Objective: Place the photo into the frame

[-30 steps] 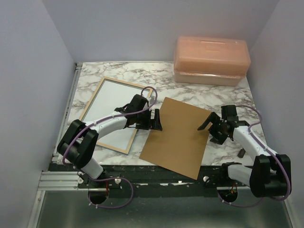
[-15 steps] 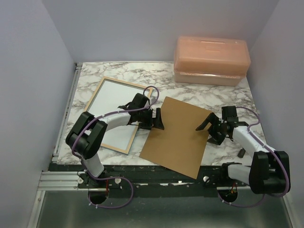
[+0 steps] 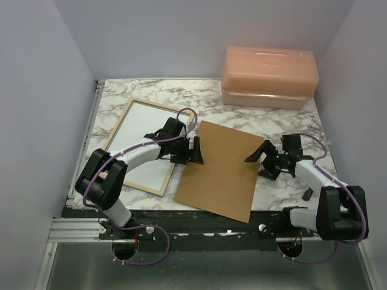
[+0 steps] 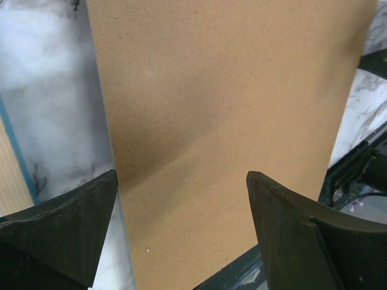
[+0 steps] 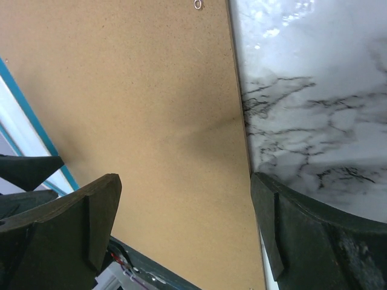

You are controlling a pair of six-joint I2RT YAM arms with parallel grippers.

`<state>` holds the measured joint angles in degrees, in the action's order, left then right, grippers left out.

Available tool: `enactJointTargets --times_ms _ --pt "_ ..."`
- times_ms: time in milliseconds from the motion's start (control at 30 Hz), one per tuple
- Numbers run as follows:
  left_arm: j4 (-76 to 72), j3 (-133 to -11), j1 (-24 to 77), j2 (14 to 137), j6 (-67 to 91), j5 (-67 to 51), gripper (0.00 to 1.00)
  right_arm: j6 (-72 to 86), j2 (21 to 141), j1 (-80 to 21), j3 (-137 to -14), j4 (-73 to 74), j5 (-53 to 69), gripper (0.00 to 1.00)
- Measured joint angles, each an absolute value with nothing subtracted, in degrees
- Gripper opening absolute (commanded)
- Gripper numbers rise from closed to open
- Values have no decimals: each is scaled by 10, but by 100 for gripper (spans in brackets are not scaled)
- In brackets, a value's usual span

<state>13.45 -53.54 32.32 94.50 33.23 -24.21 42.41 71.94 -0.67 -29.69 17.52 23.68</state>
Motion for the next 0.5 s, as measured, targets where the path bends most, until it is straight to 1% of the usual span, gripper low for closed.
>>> enactJointTargets --times_ms 333,500 --pt "214 -537 323 820 319 -212 89 431 746 -34 -297 116 265 97" --pt "255 -537 302 795 304 -176 89 457 773 -92 -308 77 266 97"
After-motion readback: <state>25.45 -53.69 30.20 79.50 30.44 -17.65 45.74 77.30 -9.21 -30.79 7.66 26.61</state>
